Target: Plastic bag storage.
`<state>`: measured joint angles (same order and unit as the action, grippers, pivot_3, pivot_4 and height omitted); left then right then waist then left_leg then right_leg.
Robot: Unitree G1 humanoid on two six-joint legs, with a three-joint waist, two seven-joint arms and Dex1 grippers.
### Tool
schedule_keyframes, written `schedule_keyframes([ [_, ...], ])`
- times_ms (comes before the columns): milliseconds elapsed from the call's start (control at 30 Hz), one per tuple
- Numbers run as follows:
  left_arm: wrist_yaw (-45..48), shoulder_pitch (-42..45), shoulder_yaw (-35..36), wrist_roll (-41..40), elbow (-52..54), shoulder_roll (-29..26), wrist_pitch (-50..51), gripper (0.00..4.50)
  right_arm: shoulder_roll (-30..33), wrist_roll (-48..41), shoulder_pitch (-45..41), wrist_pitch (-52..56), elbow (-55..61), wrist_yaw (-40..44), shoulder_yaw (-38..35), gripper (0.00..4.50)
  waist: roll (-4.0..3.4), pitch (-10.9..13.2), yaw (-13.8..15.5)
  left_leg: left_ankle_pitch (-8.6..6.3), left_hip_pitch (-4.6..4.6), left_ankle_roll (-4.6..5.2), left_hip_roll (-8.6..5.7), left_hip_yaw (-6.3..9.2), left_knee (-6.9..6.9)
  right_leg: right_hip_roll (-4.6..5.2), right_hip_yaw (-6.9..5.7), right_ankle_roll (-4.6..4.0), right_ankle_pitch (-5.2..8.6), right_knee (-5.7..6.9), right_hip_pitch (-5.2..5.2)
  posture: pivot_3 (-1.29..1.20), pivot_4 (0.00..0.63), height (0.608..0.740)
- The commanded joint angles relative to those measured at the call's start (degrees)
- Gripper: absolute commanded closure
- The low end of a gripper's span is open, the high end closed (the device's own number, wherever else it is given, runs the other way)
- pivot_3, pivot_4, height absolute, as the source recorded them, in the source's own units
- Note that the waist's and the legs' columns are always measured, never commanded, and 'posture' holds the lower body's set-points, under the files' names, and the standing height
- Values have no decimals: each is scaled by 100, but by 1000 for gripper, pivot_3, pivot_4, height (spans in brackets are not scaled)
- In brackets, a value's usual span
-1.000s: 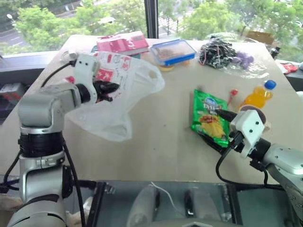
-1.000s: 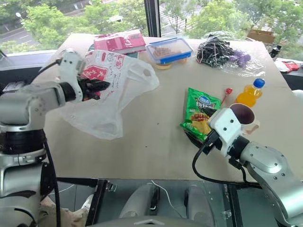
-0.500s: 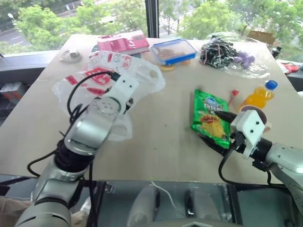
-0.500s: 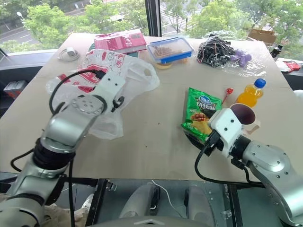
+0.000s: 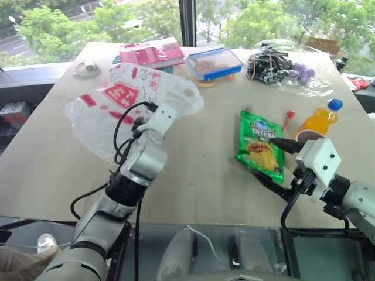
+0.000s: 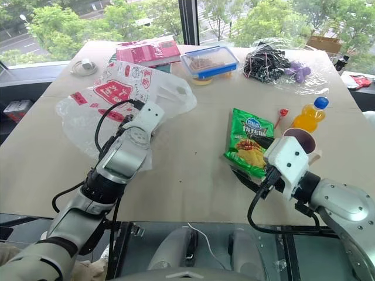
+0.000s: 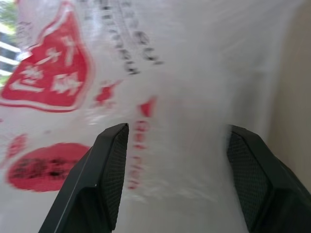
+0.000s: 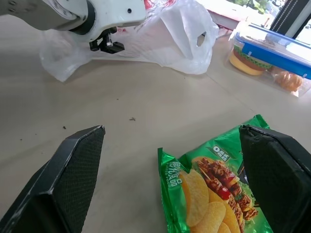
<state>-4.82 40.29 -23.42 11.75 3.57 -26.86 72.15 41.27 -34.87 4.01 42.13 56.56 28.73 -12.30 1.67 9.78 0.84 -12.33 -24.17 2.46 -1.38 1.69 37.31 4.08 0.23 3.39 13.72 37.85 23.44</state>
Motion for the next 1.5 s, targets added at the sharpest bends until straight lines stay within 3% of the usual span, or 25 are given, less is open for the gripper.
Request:
schedule_keyframes([
  [33, -133, 220, -9, 358, -235, 22, -459, 1524, -49, -220, 24, -279, 341, -13, -254, 0, 0, 0, 6, 0, -1, 0, 0, 1, 0, 0, -1, 0, 0, -1, 0, 0, 150, 740],
  [167, 10, 286, 14, 534, -510, 56, -768, 3000, -30, -172, 69, -403, 344, -69, -203, 0, 0, 0, 5, 0, -2, 0, 0, 3, 0, 2, -3, 0, 0, -1, 0, 0, 150, 740],
  [267, 83, 297, 88, 631, -823, 2, -1035, 4393, -33, -66, 124, -490, 343, -104, -147, 0, 0, 0, 4, 0, -2, 0, 0, 2, 0, 2, -3, 0, 0, -1, 0, 0, 150, 740],
  [300, 112, 298, 125, 647, -887, -16, -1126, 4461, -34, -28, 132, -512, 342, -117, -129, 0, 0, 0, 2, 0, -2, 0, 0, 3, 0, 2, -3, 0, 0, -1, 0, 0, 150, 740],
  [500, 750, 250, 889, 169, -523, -131, -1700, 4461, -58, 197, 126, -638, 263, -163, 24, 0, 0, 0, 1, 0, -4, 0, 1, 3, 1, 4, -4, -1, 0, 0, 2, 0, 150, 740],
  [700, 1966, 544, 1612, -344, -308, -909, -1814, 4461, -42, 471, 149, -704, 149, -172, 192, 0, 0, 0, -8, 0, -4, -1, 3, 2, 0, 5, -5, -2, 0, 0, 4, 0, 150, 740],
  [833, 2708, 842, 1615, -535, -309, -1380, -1787, 4461, -10, 776, 68, -594, -65, -250, 572, 0, 0, 0, 7, 0, -5, -1, -1, 5, 3, 4, -11, -2, 0, -2, 1, 0, 150, 740],
  [1000, 3116, 1147, 1549, -429, -359, -1839, -1740, 4461, 182, 1901, -195, -744, -676, -451, 1470, 0, 0, 0, -14, 0, -5, -1, -2, 2, 3, 0, -8, -1, 0, -3, 2, 0, 150, 740],
  [1267, 3316, 1390, 1500, -420, -350, -1919, -1527, 4461, 56, 3734, -1002, -1158, -2183, -658, 2926, 0, 2, 2, -23, 1, -4, -1, -2, -2, 6, -5, -7, 0, 0, 2, 4, 0, 150, 740],
  [1467, 3352, 1292, 1524, -413, -192, -1966, -1399, 4461, -112, 4690, -1174, -1300, -2890, -856, 3273, 0, 2, 1, -23, 1, -4, -1, -3, -2, 7, -5, -6, 1, 0, 3, 3, 0, 150, 740],
  [1500, 3352, 1293, 1528, -415, -185, -1971, -1387, 4500, -125, 4720, -1149, -1307, -2870, -822, 3227, 541, 2, 1, -20, 2, -4, -1, -3, -2, 8, -5, -6, 1, 0, 3, 3, 0, 150, 740],
])
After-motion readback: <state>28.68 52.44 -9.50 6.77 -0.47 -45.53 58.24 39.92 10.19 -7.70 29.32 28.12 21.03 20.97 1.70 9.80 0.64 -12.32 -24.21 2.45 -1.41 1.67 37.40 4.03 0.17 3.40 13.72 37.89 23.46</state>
